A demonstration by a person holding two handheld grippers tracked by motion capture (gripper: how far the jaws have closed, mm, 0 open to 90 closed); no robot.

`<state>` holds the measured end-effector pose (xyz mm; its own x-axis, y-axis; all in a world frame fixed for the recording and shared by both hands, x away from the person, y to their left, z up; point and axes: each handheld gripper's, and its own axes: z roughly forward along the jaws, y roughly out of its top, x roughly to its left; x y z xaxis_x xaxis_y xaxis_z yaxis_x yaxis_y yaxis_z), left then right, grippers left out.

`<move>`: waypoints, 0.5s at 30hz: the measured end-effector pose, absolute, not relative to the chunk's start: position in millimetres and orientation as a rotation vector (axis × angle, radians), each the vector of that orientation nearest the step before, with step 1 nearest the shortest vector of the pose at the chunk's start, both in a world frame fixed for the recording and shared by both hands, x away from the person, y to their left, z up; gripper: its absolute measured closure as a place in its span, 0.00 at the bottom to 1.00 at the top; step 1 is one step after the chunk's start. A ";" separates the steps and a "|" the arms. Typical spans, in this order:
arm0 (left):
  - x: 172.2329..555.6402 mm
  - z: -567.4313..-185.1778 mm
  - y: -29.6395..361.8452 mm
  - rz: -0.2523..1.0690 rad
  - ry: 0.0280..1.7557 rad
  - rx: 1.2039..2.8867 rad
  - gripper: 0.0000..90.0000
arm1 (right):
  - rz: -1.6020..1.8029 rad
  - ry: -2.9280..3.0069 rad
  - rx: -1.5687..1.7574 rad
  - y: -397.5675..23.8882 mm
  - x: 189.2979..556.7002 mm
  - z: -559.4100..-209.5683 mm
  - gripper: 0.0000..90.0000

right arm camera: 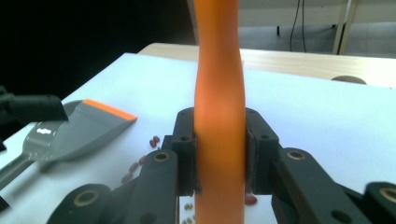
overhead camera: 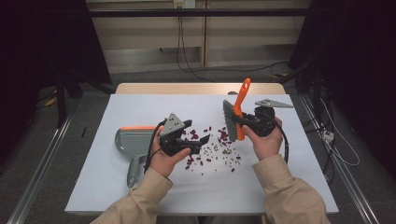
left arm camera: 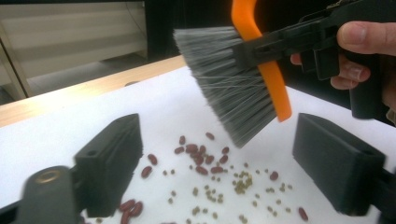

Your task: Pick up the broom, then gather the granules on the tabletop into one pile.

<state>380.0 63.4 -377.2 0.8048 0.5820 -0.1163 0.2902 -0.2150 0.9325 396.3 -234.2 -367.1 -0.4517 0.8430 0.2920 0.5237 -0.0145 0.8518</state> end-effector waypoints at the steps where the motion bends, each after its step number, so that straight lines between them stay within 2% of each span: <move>1: 380.1 -376.9 67.0 0.309 0.671 1.816 0.15 | 1.459 1.956 1.434 -237.3 396.0 -367.5 0.78; 15: 380.0 -377.8 119.7 0.297 0.682 1.839 0.07 | 1.313 2.028 1.468 -274.7 395.2 -372.6 0.79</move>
<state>380.0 119.7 -377.8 0.8029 0.5838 -0.1206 0.3098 -0.2358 0.9211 395.2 -274.7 -372.6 -0.4251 0.8704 0.2484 0.5830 0.0534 0.8107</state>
